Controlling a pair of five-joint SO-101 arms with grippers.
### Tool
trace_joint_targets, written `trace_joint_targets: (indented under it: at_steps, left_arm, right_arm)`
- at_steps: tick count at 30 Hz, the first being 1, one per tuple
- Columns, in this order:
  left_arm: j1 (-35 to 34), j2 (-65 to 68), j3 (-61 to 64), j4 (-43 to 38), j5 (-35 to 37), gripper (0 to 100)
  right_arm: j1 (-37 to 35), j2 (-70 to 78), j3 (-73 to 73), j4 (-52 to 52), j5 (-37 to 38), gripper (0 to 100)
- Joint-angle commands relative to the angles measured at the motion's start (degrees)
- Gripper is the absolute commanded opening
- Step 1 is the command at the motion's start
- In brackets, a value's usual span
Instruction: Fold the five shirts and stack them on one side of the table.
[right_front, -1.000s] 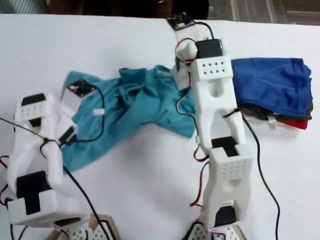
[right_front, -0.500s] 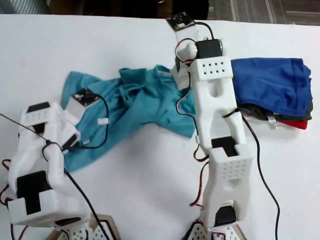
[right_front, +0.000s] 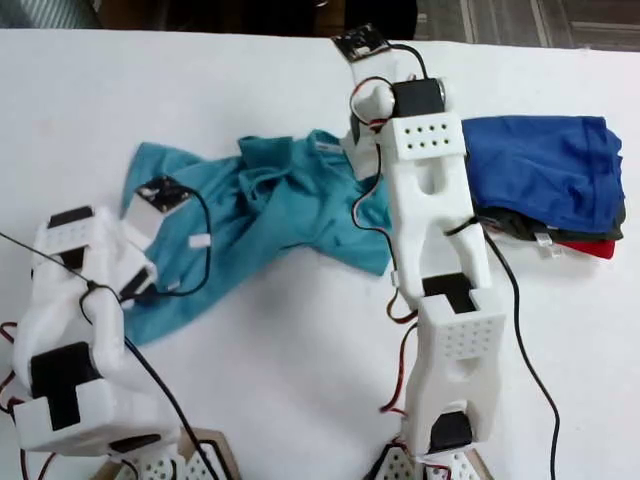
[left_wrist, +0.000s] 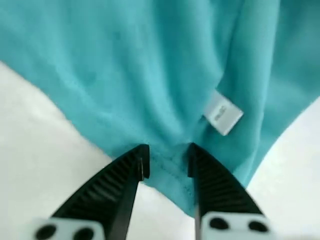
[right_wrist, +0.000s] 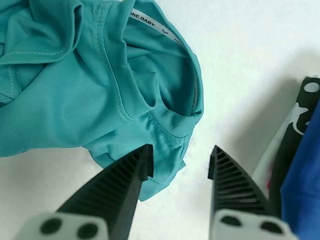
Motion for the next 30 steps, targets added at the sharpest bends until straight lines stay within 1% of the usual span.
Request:
trace_joint_targets:
  at_steps: [1, 9, 11, 13, 15, 18, 23, 25, 28, 30]
  left_arm:
    - [-0.7, -1.67, -1.54, -0.35, -0.44, 15]
    - [-0.44, -1.49, -0.04, -0.88, -2.46, 14]
    - [-0.35, -1.58, -0.04, -0.88, -2.46, 9]
    - [-0.35, -1.58, -0.13, -0.88, -2.46, 2]
    - [-0.35, -1.58, 0.4, -1.76, -2.46, 4]
    - [-0.35, -1.58, 1.63, -2.9, -2.81, 3]
    - [-0.79, -2.11, 0.57, -2.37, -3.16, 4]
    - [-2.37, -2.02, -0.92, -0.97, -3.16, 8]
    - [-4.31, -1.76, -2.51, -0.35, -3.25, 19]
    - [-4.75, -1.76, -2.51, -0.7, -3.52, 20]
  right_arm:
    - [-0.48, -4.53, -2.02, 0.57, 0.09, 18.1]
    - [-0.31, -4.35, -2.02, 0.57, 0.09, 18.1]
    - [-0.31, -4.26, -2.02, 0.57, 0.09, 18.1]
    - [-0.4, -4.26, -2.02, 0.57, 0.09, 18.1]
    - [-0.48, -4.26, -2.02, 0.57, 0.09, 18.1]
    - [-0.57, -4.26, -2.02, 0.57, 0.09, 18.1]
    - [-0.57, -4.26, -2.02, 0.57, 0.09, 18.1]
    - [-0.57, -4.26, -2.02, 0.57, 0.09, 18.1]
    - [-0.57, -4.26, -2.02, 0.57, 0.09, 18.1]
    - [-0.57, -4.26, -2.02, 0.57, 0.09, 18.1]
